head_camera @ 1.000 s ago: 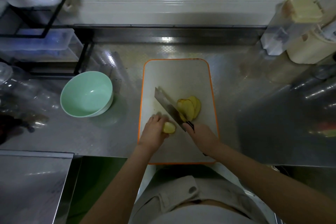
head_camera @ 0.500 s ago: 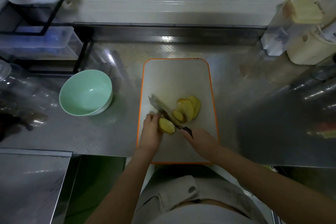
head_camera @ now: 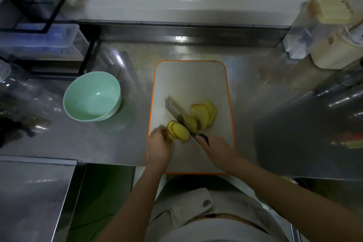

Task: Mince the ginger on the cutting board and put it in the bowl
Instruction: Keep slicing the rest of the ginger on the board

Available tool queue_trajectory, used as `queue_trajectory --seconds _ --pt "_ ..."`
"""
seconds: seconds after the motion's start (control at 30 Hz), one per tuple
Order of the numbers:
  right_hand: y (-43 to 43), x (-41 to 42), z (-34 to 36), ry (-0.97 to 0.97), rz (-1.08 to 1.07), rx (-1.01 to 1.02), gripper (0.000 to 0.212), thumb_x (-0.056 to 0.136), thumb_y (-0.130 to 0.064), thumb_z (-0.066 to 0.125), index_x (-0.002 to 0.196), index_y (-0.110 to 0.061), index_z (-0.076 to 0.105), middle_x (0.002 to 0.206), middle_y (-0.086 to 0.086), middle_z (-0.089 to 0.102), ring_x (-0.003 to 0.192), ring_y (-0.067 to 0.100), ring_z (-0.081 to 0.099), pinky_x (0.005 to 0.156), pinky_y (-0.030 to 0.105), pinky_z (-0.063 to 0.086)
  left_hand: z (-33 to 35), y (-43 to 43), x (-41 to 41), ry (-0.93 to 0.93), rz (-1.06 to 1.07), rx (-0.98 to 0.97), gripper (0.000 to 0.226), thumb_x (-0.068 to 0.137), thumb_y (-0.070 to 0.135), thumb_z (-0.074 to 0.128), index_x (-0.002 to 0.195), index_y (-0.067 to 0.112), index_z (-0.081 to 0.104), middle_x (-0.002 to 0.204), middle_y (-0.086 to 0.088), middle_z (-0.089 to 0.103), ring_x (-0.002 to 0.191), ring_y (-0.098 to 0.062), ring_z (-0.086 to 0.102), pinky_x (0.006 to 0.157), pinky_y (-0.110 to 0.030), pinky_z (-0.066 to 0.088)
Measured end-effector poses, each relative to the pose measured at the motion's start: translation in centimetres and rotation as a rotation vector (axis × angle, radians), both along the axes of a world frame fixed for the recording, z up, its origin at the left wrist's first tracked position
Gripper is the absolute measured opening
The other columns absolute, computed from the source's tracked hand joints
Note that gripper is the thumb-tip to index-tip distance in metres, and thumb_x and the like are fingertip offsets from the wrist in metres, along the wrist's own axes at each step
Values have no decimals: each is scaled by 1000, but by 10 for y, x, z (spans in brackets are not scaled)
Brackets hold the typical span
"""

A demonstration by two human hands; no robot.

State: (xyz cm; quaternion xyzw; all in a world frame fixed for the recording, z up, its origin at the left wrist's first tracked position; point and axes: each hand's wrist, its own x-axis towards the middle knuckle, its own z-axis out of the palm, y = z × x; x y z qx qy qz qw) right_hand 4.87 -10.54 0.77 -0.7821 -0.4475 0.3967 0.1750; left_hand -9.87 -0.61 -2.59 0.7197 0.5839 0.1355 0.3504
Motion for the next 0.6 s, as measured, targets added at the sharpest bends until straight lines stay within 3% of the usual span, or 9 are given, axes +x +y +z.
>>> queue_trajectory --seconds 0.07,0.17,0.23,0.4,0.47,0.53,0.6 --pt "1 1 0 7 25 -3 41 100 -38 34 89 -6 59 79 10 60 72 23 58 60 29 40 0 4 2 30 -35 -22 22 76 -7 55 92 4 65 94 -16 63 92 -30 58 78 -29 41" --pt "-1 2 -1 42 -23 12 40 99 -39 35 76 -12 54 67 1 53 62 14 51 50 22 33 3 9 2 33 12 -82 14 78 0 59 89 5 66 92 -14 64 89 -27 59 69 -18 33" --pt "0 3 -3 46 -25 25 41 99 -39 36 77 -10 55 66 0 53 62 14 51 53 24 31 7 12 2 38 97 -122 11 80 5 60 90 4 65 90 -13 64 89 -27 59 66 -18 31" --pt "2 2 -5 61 -40 33 40 99 -38 37 63 -21 44 58 -8 45 51 1 43 47 14 34 17 17 1 6 280 -133 14 84 7 58 94 -1 64 93 -19 65 92 -31 58 70 -25 35" --pt "2 2 -5 58 -61 38 41 99 -38 38 62 -20 44 57 -8 46 51 1 43 45 11 34 18 20 2 -91 443 -174 10 85 8 57 88 1 64 88 -19 66 91 -32 61 75 -33 46" --pt "3 2 -5 58 -75 39 42 99 -38 39 61 -19 44 56 -7 45 50 1 43 44 11 34 20 19 5 -304 612 -288 8 84 5 57 78 5 62 75 -13 64 82 -32 64 80 -41 53" --pt "4 2 -4 59 -71 49 42 99 -37 39 60 -21 42 56 -7 45 50 2 42 44 14 33 22 13 9 -467 691 -406 8 85 1 58 78 2 61 70 -10 59 69 -28 62 75 -42 56"
